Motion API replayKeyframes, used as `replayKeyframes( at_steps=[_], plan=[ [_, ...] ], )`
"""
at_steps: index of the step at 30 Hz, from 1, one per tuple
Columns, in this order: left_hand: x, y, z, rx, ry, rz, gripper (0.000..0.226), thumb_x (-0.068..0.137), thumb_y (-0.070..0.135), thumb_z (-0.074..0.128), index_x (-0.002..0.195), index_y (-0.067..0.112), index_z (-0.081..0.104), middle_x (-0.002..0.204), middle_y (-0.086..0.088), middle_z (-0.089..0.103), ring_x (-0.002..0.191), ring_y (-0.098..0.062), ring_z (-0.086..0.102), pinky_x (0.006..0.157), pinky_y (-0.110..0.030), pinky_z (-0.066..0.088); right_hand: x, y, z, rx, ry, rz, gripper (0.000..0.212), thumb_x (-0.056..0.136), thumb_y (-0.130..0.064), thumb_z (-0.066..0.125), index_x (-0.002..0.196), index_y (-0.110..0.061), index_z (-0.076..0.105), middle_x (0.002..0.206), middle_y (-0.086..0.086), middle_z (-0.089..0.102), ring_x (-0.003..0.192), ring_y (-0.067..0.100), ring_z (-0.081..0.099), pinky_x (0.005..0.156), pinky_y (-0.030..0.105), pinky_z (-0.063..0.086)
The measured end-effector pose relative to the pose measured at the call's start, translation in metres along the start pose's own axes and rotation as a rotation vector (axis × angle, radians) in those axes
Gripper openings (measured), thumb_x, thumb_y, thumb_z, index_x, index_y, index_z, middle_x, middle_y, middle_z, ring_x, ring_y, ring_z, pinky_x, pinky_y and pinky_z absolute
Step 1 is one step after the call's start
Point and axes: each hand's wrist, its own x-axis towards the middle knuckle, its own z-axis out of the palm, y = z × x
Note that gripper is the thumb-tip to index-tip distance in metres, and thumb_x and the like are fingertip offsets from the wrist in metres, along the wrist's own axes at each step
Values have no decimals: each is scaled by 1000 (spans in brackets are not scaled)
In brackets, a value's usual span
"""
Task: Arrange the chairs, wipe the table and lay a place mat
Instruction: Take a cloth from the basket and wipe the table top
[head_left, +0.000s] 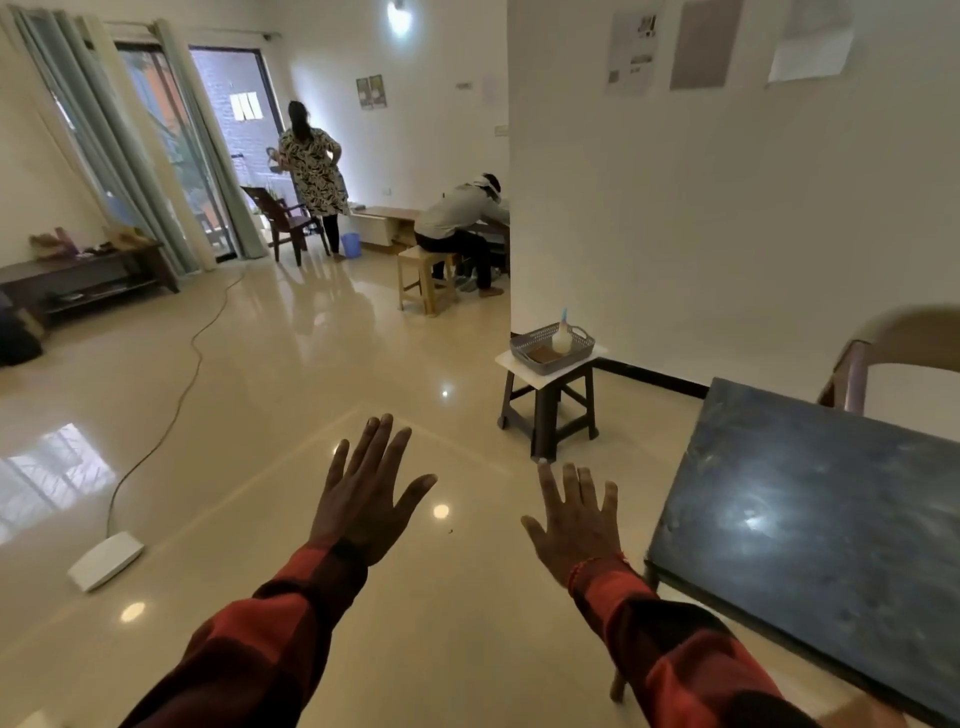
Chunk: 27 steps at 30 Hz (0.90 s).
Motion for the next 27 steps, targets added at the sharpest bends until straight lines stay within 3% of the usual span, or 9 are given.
replayKeyframes(
  at_steps=[3,13,15,17,19,21,23,25,27],
  plan=[
    [59,-26,17,-10,-32,9,88,90,79,6,161,27,20,169,4,1,155,-11,-7,127,-41,0,61,-5,4,-10,2,35,89,79,-59,71,151,-19,39,140,22,58,129,42,55,103,67,40],
    [293,-87,114,-61,-105,115,96,84,81,-4,162,27,13,169,2,-6,155,-14,-11,127,-42,1,266,1,44,-88,-34,166,89,69,-57,81,144,-17,52,134,23,61,122,44,60,98,70,42],
    [348,-101,131,-94,-122,135,101,81,84,-8,161,27,14,169,2,-5,155,-14,-10,127,-42,1,311,1,49,-93,-61,200,84,71,-58,78,140,-17,57,132,22,64,119,43,62,95,70,45],
    [403,-105,142,-126,-131,157,101,80,84,-7,161,27,15,169,1,-5,155,-14,-10,127,-42,2,352,2,45,-129,-63,203,73,80,-61,62,138,-18,61,132,20,65,120,41,63,96,69,46],
    [461,-100,157,-139,-137,206,91,88,79,4,161,25,15,169,0,-5,155,-15,-9,127,-42,2,396,8,41,-153,-40,217,69,86,-61,44,139,-20,59,134,18,63,123,40,61,99,68,43],
    [509,-89,172,-142,-142,262,79,97,71,17,161,25,16,170,0,-5,155,-14,-10,127,-41,1,434,14,37,-138,-31,250,68,89,-61,44,142,-20,54,140,18,59,129,40,56,102,68,39],
    [552,-79,194,-164,-150,301,77,98,70,18,161,26,16,170,1,-5,155,-13,-10,127,-41,0,473,24,41,-136,-17,280,69,91,-62,44,147,-21,48,147,17,54,135,40,50,107,68,33],
    [593,-70,218,-161,-164,351,81,95,73,14,161,26,17,170,0,-2,155,-13,-9,127,-40,1,514,37,45,-119,2,308,70,95,-61,35,153,-23,38,156,16,42,144,39,38,114,67,23],
    [633,-63,241,-168,-189,381,77,98,70,22,161,25,19,170,-1,0,156,-15,-6,127,-41,3,552,51,53,-105,-16,321,69,101,-60,28,159,-24,22,165,14,25,152,36,21,119,64,10]
  ],
)
